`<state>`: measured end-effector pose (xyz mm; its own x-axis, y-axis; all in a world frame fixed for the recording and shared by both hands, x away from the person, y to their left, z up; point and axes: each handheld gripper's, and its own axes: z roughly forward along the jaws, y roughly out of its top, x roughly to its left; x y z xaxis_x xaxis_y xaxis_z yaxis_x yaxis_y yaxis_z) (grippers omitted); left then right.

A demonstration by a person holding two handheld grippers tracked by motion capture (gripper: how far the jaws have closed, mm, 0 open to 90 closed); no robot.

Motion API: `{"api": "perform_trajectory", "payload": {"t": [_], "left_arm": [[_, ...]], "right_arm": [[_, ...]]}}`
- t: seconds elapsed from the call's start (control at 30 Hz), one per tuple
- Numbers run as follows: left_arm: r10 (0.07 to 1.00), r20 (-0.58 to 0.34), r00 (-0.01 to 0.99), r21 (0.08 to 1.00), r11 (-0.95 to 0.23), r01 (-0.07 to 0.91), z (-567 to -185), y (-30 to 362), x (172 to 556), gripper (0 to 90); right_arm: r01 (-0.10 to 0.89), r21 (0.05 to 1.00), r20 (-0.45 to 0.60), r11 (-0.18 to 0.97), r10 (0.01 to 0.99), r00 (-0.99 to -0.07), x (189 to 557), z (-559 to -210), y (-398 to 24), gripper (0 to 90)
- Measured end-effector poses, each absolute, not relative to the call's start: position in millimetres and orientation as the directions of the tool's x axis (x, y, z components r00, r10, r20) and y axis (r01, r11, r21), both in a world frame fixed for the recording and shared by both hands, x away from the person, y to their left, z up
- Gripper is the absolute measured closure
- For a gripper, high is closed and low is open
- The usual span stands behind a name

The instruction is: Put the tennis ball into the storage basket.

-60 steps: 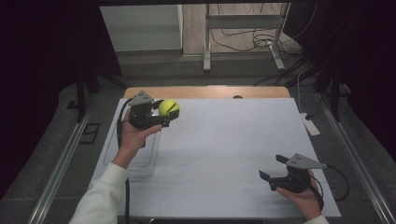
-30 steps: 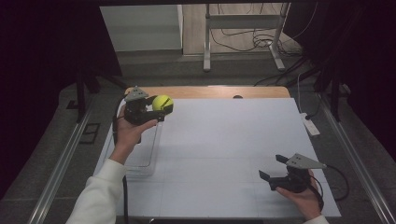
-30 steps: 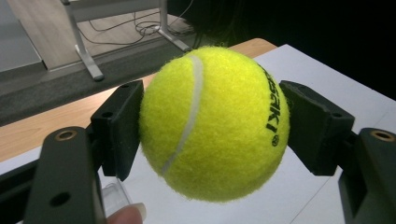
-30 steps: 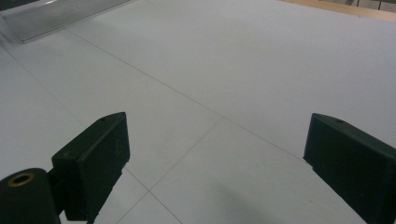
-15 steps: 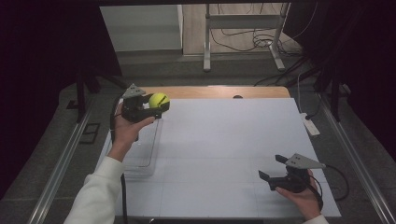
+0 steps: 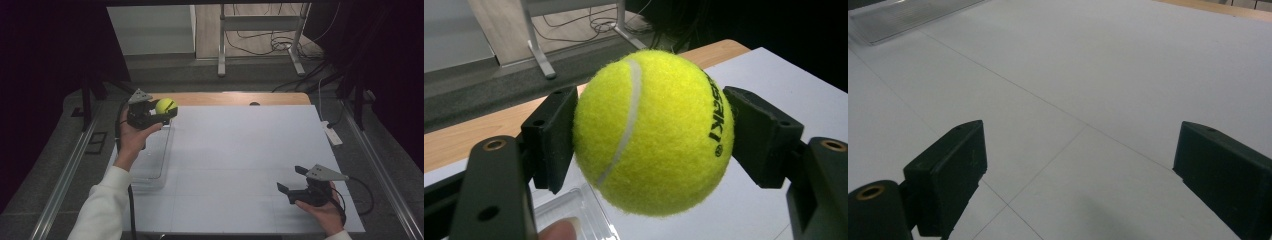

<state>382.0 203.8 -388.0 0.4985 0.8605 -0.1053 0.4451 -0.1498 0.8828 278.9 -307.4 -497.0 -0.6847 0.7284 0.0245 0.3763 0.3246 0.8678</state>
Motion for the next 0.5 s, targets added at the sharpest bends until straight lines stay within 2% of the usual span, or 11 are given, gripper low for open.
{"api": "perform_trajectory", "payload": {"t": [0.5], "left_arm": [[0.883,-0.105,0.457,0.875,-0.136,0.464,-393,215,389,27.4]], "right_arm": [[0.377,0.866,0.024,0.327,0.728,-0.685,279,-497,-307,7.3]]}}
